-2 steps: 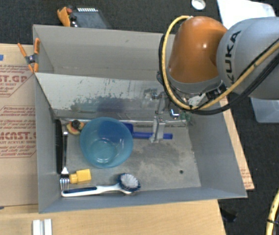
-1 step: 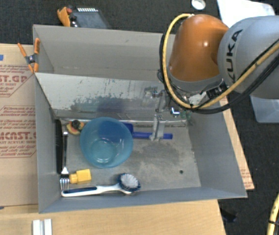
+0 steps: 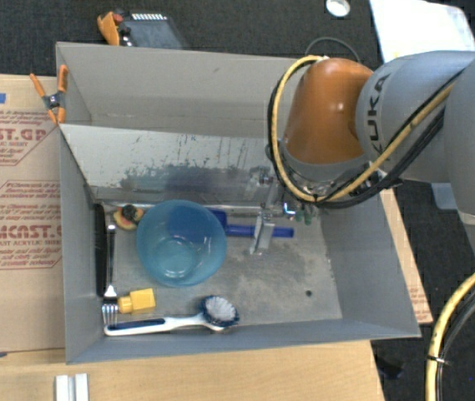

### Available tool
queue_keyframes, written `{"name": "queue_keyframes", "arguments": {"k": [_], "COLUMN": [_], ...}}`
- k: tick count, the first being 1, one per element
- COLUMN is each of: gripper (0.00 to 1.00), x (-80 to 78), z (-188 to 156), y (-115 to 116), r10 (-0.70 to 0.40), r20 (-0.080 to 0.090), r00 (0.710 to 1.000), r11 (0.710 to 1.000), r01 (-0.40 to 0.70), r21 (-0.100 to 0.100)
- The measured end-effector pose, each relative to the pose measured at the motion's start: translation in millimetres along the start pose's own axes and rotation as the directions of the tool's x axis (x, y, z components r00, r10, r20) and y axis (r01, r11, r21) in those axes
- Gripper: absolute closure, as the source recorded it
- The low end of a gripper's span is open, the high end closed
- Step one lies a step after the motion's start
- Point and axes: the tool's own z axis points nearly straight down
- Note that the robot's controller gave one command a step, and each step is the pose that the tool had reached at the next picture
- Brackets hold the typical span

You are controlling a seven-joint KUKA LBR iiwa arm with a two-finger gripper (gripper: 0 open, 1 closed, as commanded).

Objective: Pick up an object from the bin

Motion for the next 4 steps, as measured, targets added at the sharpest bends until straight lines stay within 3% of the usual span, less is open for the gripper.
{"name": "queue_keyframes", "arguments": {"k": [1, 2, 3, 4], "gripper": [0.0, 0.0, 0.0, 1.0], "x": [24.9, 14.1, 5.1, 7.2], "z": [3, 21, 84, 84], "y": [81, 38, 18, 54], "r10": [0.109, 0.104, 0.103, -0.077], "r20": [0.004, -0.002, 0.006, 0.009], "r00": [0.994, 0.995, 0.995, 0.997], "r11": [0.994, 0.995, 0.995, 0.997], "r01": [-0.109, -0.104, -0.103, 0.077], "r21": [-0.002, 0.002, -0.004, 0.001]}}
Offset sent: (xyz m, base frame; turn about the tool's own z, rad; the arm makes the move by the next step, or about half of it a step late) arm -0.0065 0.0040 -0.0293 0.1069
